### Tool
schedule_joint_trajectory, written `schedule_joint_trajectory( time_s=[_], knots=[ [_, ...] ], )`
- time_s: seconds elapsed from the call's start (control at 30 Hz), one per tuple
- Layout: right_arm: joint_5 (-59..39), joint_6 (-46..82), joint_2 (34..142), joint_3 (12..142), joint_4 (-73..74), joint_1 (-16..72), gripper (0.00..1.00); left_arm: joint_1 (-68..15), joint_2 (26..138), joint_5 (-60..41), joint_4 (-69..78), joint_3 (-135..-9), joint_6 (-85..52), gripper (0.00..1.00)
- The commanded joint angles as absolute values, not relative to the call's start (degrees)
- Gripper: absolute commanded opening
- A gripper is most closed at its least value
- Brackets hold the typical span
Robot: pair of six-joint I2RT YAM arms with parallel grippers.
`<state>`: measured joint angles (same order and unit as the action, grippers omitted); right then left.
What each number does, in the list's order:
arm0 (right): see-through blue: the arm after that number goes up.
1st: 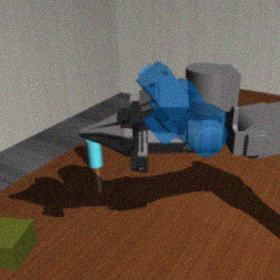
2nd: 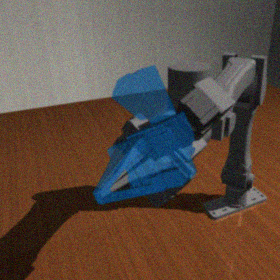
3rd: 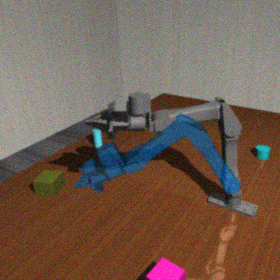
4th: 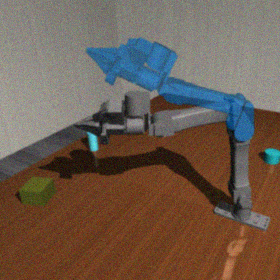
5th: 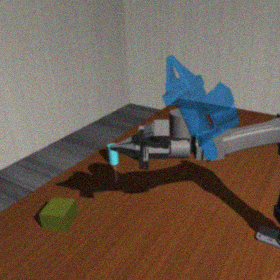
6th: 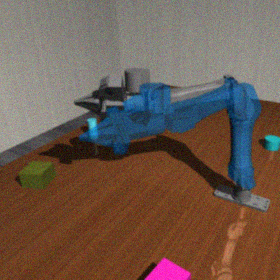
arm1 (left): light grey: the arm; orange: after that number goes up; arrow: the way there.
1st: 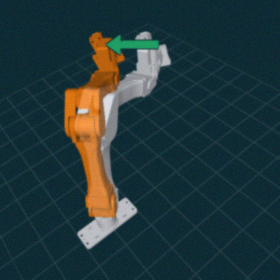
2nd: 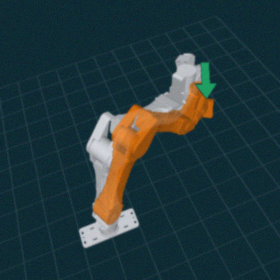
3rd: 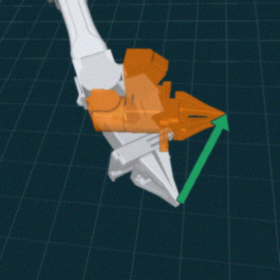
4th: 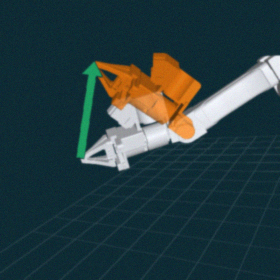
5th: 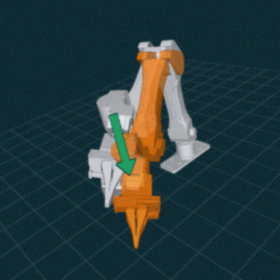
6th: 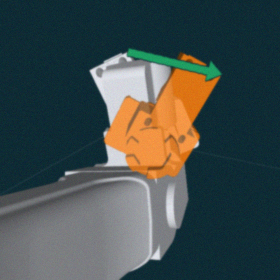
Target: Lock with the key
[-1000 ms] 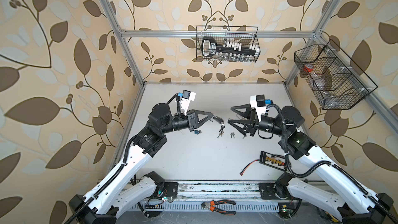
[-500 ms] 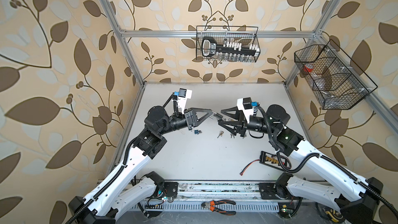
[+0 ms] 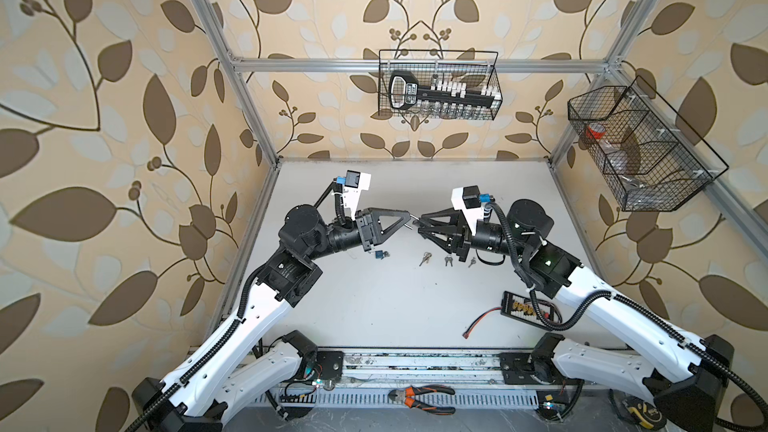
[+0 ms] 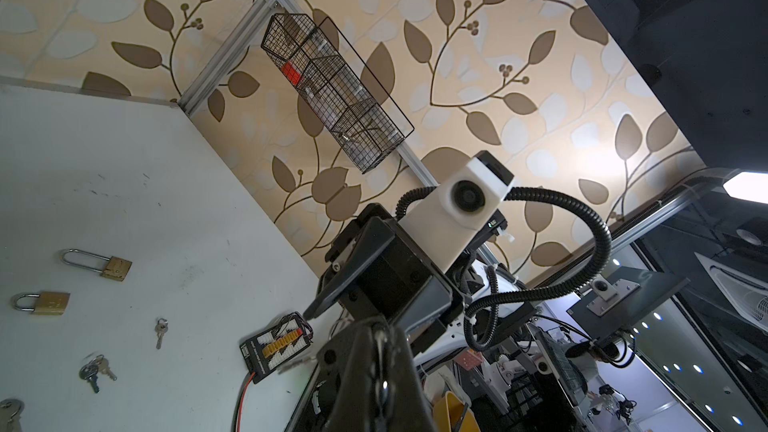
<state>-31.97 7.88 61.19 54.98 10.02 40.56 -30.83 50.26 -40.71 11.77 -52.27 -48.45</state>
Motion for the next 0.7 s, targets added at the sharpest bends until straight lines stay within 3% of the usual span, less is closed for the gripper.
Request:
schedule_joint_trajectory(
  time_s=[0.0, 0.17, 0.27, 0.67],
  knots=[
    [-32.6, 7.9, 61.2, 57.0, 9.8, 40.8, 0.28, -31.3, 48.6, -41.0, 14.8, -52.6, -48.2, 0.0],
    [-32.5, 9.0, 59.9, 57.3, 8.4, 40.8, 0.14, -31.2, 47.7, -39.8, 8.4, -55.3, -44.0, 0.0],
    [-35.0, 10.8, 59.7, 58.3, 7.8, 40.8, 0.0, -31.2, 47.6, -39.1, 3.9, -57.7, -40.5, 0.0],
    [-55.2, 25.2, 63.9, 66.7, 7.3, 37.4, 0.0, -31.2, 50.5, -40.9, -8.4, -68.8, -26.6, 0.0]
  ],
)
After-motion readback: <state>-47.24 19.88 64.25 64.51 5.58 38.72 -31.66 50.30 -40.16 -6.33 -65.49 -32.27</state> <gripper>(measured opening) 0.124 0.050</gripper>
